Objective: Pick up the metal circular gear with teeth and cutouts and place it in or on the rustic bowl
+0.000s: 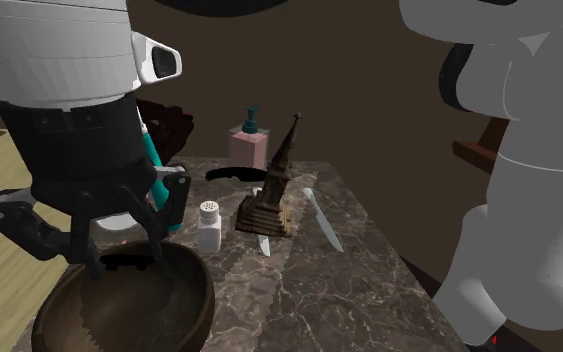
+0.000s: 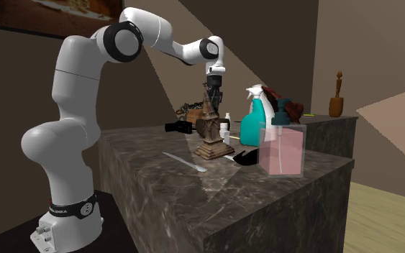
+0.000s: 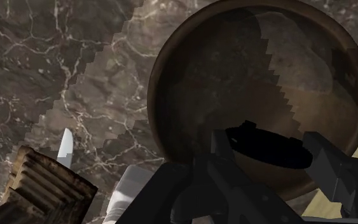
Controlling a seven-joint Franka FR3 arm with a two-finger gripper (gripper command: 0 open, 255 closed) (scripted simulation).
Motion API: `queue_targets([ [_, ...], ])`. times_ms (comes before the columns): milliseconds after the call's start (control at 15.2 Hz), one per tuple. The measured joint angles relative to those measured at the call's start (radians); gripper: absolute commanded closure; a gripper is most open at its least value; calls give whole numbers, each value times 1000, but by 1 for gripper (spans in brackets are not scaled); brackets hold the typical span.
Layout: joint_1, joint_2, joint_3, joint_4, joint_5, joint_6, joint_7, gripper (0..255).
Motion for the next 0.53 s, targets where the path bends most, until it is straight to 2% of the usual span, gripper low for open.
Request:
queue_targets([
  [198, -7, -6, -1, -44, 4, 39, -1, 255],
  [528, -6, -4, -2, -50, 2, 46, 0, 255],
])
